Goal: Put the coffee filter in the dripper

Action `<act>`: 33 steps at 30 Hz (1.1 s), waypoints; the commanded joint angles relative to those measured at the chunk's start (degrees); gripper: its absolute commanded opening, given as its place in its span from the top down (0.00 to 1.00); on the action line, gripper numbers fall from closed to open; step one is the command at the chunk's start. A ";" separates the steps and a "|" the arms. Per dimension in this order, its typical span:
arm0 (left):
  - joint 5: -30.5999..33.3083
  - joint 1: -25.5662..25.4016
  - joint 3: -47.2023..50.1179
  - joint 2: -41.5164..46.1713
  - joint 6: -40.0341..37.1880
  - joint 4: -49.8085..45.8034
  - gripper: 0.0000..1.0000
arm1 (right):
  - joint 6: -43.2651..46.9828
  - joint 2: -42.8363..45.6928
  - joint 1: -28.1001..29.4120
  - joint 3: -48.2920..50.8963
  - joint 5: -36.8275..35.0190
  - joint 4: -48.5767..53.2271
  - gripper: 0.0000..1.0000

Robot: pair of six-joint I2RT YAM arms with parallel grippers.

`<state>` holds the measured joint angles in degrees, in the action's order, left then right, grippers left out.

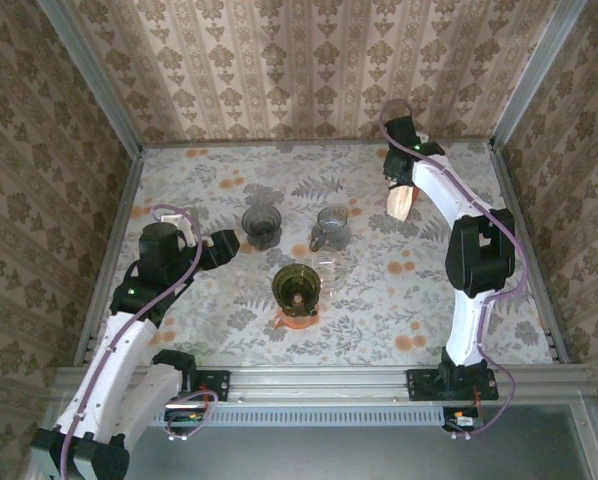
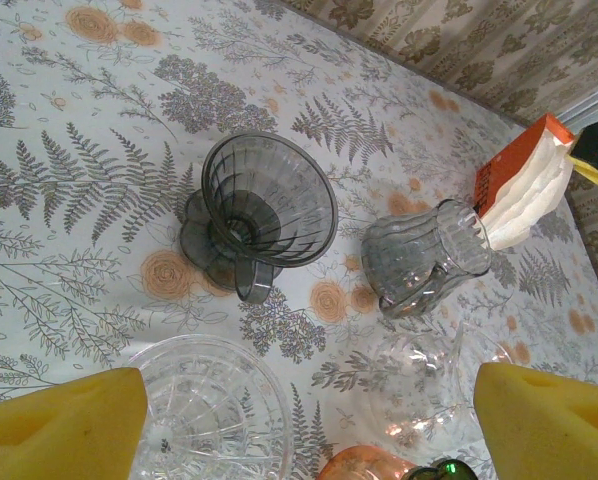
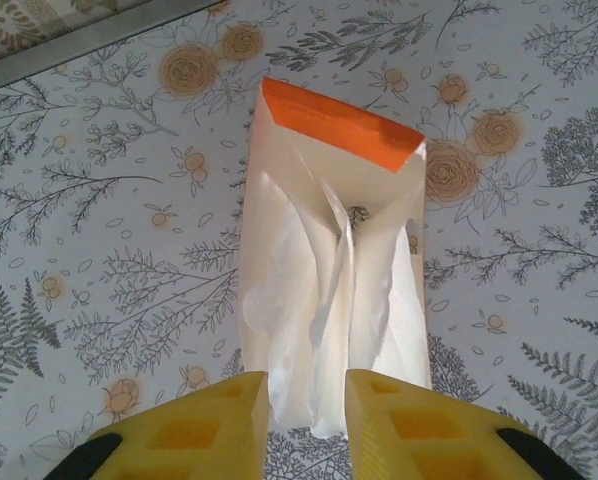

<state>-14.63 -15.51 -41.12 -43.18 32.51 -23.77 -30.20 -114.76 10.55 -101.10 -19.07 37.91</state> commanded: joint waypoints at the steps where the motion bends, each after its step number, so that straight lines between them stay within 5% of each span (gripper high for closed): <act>1: -0.75 0.63 -0.27 -0.06 -1.31 0.57 0.13 | -0.96 -2.43 -0.09 -3.21 -0.53 1.97 0.73; 27: -0.66 0.97 -0.25 0.02 -1.40 0.22 0.13 | -0.70 -7.30 -0.87 -6.83 -3.61 5.75 0.78; 33: -0.73 0.98 -0.27 -0.06 -1.31 0.30 0.13 | 0.03 -7.23 -0.85 -6.79 -3.61 5.34 0.86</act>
<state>-14.66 -14.90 -41.12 -43.18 32.49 -23.79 -30.35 -120.97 9.89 -106.45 -21.08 41.67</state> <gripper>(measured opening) 0.868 0.150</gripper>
